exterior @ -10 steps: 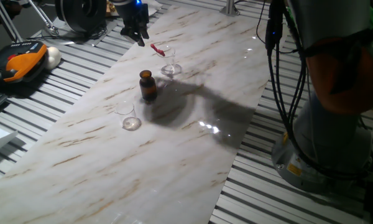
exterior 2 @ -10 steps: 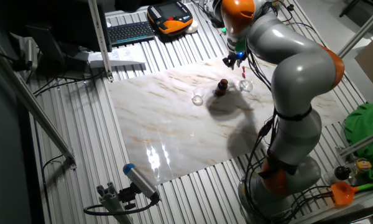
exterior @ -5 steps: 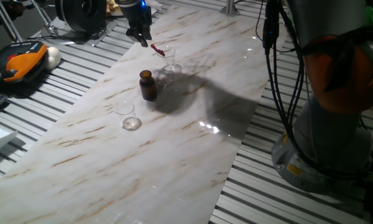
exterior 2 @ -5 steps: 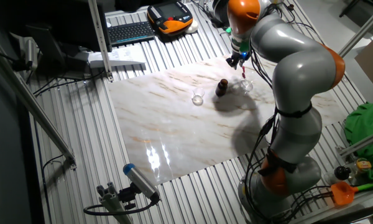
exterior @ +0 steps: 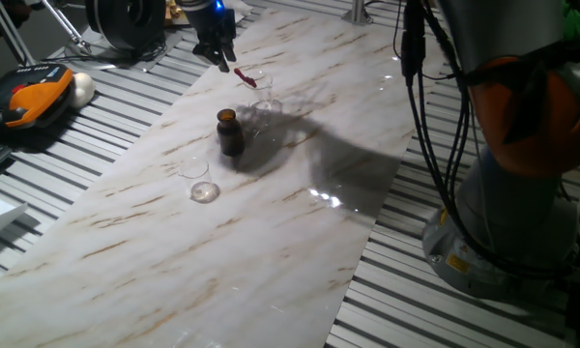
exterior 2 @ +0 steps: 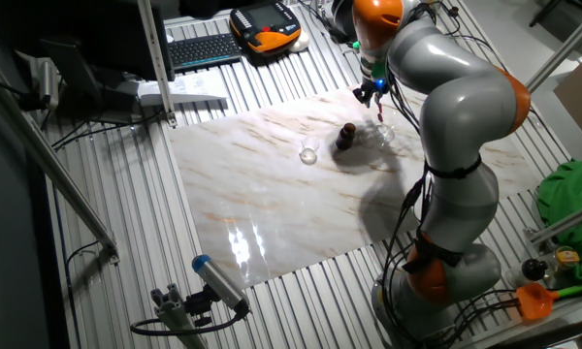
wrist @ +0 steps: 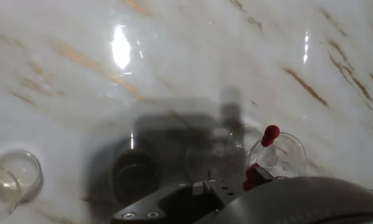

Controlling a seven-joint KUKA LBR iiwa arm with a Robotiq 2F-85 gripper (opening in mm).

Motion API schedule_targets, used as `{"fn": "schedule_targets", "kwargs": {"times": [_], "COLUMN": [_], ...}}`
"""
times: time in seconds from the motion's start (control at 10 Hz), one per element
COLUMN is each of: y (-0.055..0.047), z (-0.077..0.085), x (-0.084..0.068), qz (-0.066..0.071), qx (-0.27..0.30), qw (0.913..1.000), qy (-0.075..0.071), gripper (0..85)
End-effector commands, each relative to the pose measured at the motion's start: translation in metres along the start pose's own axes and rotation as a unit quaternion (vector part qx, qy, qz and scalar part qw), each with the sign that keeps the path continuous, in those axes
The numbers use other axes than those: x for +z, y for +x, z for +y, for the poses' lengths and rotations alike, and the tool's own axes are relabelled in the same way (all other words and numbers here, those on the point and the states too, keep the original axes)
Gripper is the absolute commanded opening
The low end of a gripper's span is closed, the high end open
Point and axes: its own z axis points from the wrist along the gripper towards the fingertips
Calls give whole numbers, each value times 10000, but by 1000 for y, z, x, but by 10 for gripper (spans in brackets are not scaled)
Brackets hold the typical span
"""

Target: Transfer liquid using a dropper

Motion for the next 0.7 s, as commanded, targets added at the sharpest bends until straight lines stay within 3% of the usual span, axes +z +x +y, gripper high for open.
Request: {"fn": "schedule_targets", "kwargs": {"times": [0.0,0.1,0.6], "y": [0,0,0], "z": [0,0,0], "x": [0,0,0], "qz": [6,4,-124], "qx": [69,106,-78], "qw": [10000,9999,9999], "qy": [12,81,4], "gripper": [340,340,340]}}
